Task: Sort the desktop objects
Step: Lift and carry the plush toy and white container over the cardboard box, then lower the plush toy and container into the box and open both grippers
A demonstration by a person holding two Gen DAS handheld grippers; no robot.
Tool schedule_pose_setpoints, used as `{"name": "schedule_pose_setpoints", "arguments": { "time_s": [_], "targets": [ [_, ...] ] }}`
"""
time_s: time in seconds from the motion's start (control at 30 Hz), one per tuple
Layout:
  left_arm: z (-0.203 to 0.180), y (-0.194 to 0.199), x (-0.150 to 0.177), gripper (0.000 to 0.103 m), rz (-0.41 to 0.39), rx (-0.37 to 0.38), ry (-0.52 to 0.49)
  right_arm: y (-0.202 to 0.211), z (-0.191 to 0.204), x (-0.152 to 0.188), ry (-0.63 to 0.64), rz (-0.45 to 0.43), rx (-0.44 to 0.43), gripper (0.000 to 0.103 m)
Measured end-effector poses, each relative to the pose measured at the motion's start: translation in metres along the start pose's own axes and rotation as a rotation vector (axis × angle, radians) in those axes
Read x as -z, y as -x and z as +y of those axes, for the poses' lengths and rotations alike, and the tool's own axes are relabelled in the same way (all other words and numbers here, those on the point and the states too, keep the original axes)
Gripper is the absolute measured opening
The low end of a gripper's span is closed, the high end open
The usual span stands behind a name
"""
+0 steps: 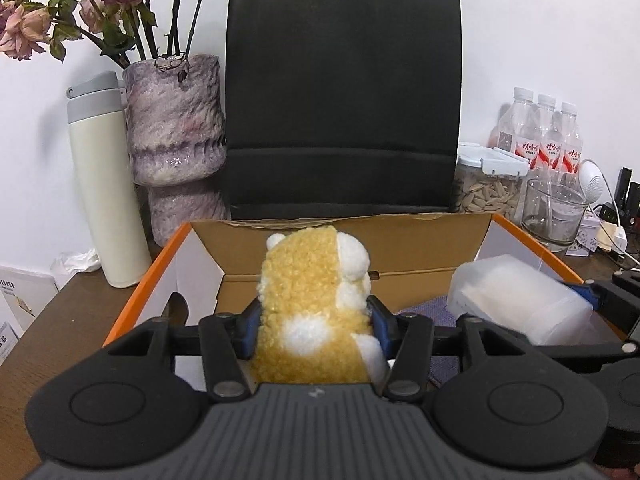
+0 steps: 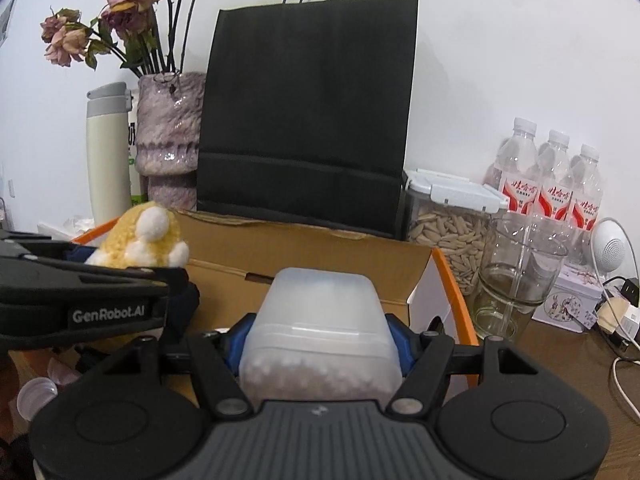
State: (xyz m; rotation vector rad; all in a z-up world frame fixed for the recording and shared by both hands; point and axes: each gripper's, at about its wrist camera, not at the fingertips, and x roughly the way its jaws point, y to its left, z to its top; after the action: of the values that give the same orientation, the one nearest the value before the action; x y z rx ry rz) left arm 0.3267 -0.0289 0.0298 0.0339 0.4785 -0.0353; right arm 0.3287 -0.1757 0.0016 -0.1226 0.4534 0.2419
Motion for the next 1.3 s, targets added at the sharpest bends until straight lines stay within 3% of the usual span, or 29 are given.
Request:
{"name": "schedule_pose_setpoints", "arguments": {
  "time_s": [0.03, 0.13, 0.23, 0.27, 0.83, 1.1, 1.3],
  "targets": [
    [0.0, 0.001, 0.0, 0.059, -0.003, -0.005, 0.001, -0.001, 0.0, 0.001, -0.004, 0.007, -0.003, 0.066],
    [-0.001, 0.004, 0.001, 0.083, -0.019, -0.029, 0.002, 0.0, -0.001, 0.001, -0.015, 0.009, 0.002, 0.092],
    [-0.001, 0.011, 0.0, 0.103, -0.058, -0.051, 0.011, 0.003, -0.001, 0.0, -0.018, 0.001, 0.01, 0.097],
    [0.0, 0.014, 0.001, 0.103, -0.078, -0.059, 0.018, 0.003, -0.001, 0.0, -0.019, 0.004, 0.008, 0.103],
    [0.006, 0.041, 0.002, 0.103, -0.159, -0.071, 0.033, 0.017, 0.004, -0.004, -0.01, 0.001, 0.007, 0.103],
    [0.024, 0.079, 0.008, 0.103, -0.207, -0.075, 0.046, 0.052, -0.003, 0.001, -0.01, -0.049, 0.004, 0.103],
    [0.046, 0.106, 0.027, 0.103, -0.2, -0.085, 0.041, 0.085, -0.007, 0.018, 0.013, -0.058, -0.004, 0.103]
  ]
}}
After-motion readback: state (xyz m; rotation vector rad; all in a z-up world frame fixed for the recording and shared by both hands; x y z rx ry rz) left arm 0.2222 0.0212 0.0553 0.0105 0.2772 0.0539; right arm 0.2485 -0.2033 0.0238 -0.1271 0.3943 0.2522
